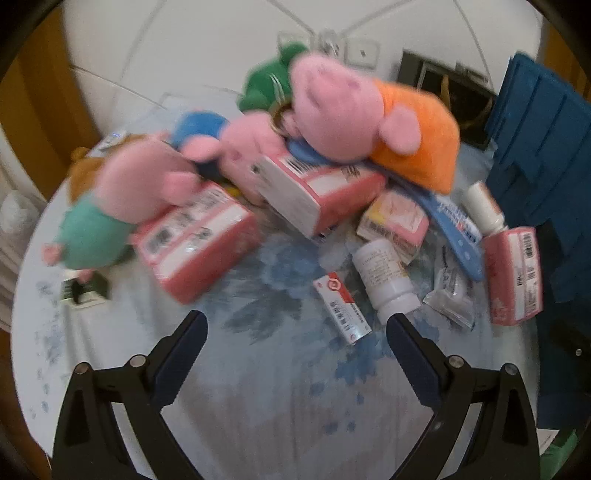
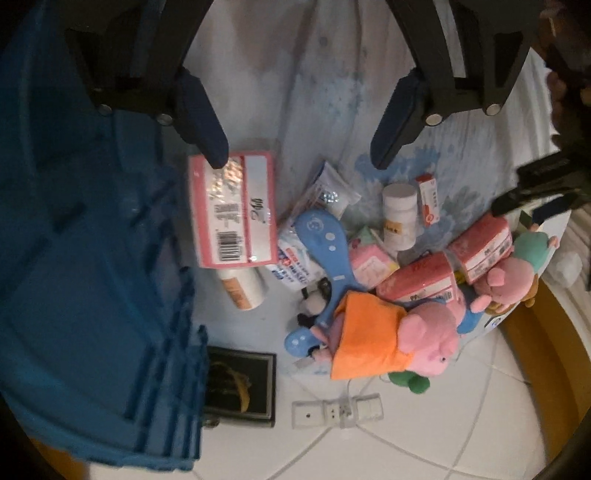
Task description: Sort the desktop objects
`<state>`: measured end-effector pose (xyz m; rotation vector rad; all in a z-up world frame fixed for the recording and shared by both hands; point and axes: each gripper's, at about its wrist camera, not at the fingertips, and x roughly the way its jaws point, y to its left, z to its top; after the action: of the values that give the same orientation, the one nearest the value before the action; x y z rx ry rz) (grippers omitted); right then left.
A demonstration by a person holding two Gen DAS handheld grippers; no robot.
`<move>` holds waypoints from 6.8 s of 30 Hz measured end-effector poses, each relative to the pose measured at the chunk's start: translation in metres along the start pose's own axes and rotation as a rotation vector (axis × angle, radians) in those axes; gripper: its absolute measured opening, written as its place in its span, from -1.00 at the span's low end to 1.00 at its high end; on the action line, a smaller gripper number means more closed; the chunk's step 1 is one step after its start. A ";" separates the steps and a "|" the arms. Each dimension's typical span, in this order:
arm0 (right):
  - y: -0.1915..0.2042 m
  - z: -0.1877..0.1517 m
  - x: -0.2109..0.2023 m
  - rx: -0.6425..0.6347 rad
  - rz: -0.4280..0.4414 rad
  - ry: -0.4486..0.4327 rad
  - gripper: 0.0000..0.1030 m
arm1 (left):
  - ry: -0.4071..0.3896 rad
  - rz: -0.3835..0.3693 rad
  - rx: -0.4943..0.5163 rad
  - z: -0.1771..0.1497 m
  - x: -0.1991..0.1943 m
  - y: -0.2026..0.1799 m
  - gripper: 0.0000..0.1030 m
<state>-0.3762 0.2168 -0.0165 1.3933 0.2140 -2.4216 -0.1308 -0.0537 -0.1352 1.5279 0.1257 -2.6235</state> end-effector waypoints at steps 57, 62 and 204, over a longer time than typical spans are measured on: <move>0.067 0.019 -0.116 -0.121 0.115 -0.269 -0.11 | -0.407 -0.034 0.081 0.016 -0.159 -0.078 -0.51; 0.032 0.004 -0.190 -0.057 0.034 -0.409 -0.11 | -0.501 -0.109 0.134 0.023 -0.209 -0.130 -0.51; 0.037 0.044 0.117 0.198 -0.084 0.195 0.78 | 0.117 0.346 -0.701 -0.046 0.028 0.406 -0.30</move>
<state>-0.4525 0.1439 -0.0938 1.7431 0.0824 -2.4278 -0.0517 -0.4514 -0.1901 1.2927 0.6456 -1.9172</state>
